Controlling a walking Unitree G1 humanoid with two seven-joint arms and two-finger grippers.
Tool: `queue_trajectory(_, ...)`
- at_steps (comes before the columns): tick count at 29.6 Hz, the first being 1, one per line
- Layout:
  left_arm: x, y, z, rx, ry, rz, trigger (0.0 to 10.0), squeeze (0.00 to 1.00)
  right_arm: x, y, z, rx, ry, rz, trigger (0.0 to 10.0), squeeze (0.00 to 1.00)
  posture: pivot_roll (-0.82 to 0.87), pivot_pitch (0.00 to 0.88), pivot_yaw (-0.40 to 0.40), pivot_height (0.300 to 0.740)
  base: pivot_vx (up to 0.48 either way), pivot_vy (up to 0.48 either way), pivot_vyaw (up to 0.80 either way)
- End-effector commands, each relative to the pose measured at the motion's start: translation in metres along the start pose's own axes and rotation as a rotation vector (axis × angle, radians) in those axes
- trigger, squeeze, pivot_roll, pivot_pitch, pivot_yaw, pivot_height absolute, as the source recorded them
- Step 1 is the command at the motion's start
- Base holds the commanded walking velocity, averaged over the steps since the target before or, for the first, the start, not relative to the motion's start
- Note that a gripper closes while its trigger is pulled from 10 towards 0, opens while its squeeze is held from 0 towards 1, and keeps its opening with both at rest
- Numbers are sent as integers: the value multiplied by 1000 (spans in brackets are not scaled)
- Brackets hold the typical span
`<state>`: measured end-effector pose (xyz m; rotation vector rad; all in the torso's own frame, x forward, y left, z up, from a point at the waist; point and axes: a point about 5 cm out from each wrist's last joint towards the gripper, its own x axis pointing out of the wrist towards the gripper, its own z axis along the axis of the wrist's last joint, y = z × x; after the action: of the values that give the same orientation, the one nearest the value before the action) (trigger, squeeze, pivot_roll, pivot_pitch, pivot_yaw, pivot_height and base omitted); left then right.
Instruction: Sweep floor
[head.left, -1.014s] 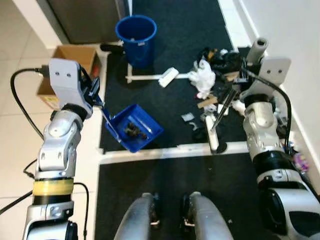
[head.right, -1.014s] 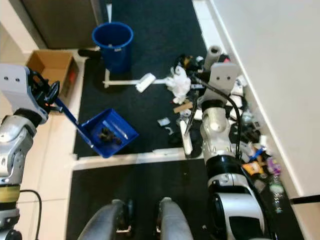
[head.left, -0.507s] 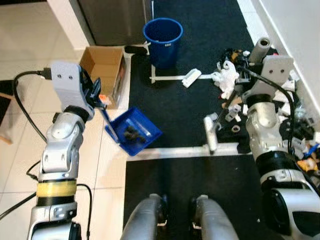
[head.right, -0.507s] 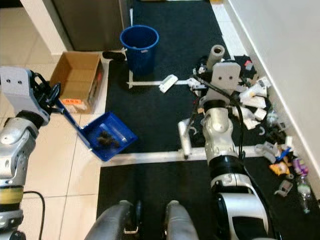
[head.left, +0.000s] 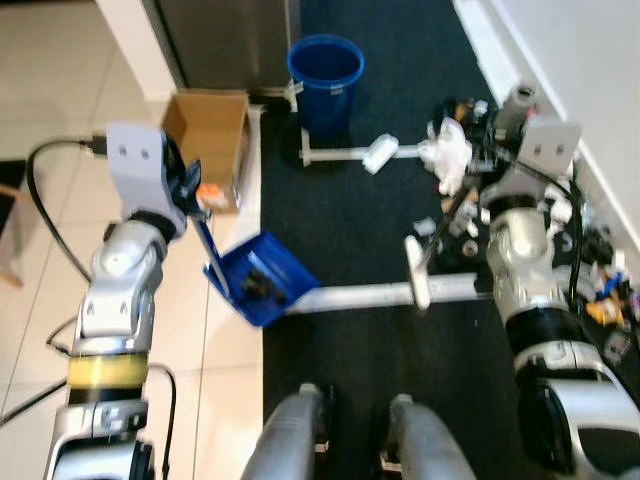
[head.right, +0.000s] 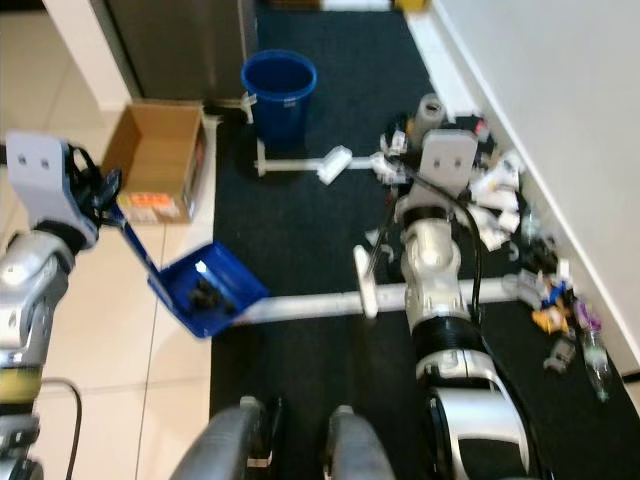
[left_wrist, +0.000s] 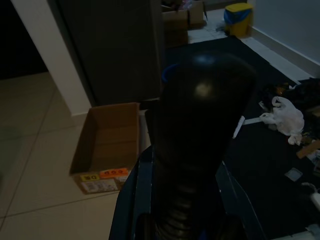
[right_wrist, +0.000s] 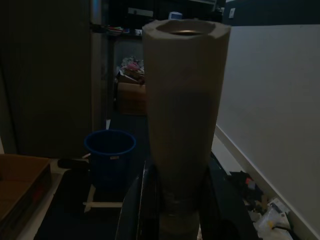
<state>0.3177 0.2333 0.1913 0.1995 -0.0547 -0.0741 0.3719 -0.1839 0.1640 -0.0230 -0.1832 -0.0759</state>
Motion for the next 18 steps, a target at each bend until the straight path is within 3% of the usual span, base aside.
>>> queue_trajectory(1, -1, 1, 8, 27, -46, 3, 10000, 0, 2, -4, 10, 1, -54, -10, 10000, 0, 3, 164, 6, 740, 262, -398, 0)
queue_trajectory(4, -1, 1, 9, 25, -46, 2, 10000, 0, 2, -4, 10, 1, -54, -10, 10000, 0, 3, 164, 7, 740, 277, -390, 0)
queue_trajectory(18, 0, 4, 5, 32, -23, 32, 10000, 0, 1, -4, 10, 3, -55, -11, 10000, 0, 2, 168, 7, 740, 92, -35, 0)
